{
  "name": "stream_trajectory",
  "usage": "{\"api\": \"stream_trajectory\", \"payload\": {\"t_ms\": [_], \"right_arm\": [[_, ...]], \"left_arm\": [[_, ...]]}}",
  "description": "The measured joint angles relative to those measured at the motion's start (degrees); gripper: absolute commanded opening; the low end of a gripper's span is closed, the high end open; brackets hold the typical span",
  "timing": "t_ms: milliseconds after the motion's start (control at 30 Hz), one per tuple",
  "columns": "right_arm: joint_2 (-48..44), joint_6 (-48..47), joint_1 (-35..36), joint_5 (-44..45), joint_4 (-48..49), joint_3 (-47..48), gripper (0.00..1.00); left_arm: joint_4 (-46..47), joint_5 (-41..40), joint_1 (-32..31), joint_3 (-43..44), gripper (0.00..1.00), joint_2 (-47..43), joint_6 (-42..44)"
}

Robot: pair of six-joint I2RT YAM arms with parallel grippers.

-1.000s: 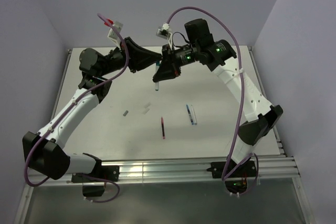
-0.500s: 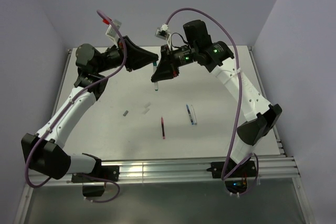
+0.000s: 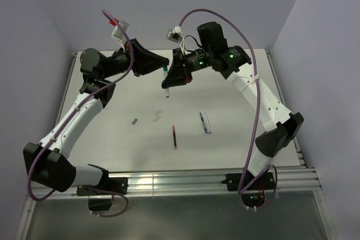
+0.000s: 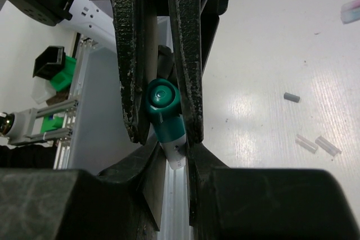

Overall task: Insert the pens into the pen caps
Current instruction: Press the pen cap onto the pen.

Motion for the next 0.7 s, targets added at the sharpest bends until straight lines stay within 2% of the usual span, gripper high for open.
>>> {"api": "stream_trajectory", "payload": {"t_ms": [400, 700], "right_arm": [[0.0, 3.3, 0.0, -0.8, -0.1, -0.4, 0.0], [-0.2, 4.9, -0.2, -2.4, 1.4, -4.4, 0.0]], "left_arm": [[-2.6, 0.1, 0.2, 0.0, 0.0, -0.6, 1.7], [-4.9, 0.8, 0.5, -1.6, 0.0, -1.0, 2.3]]}}
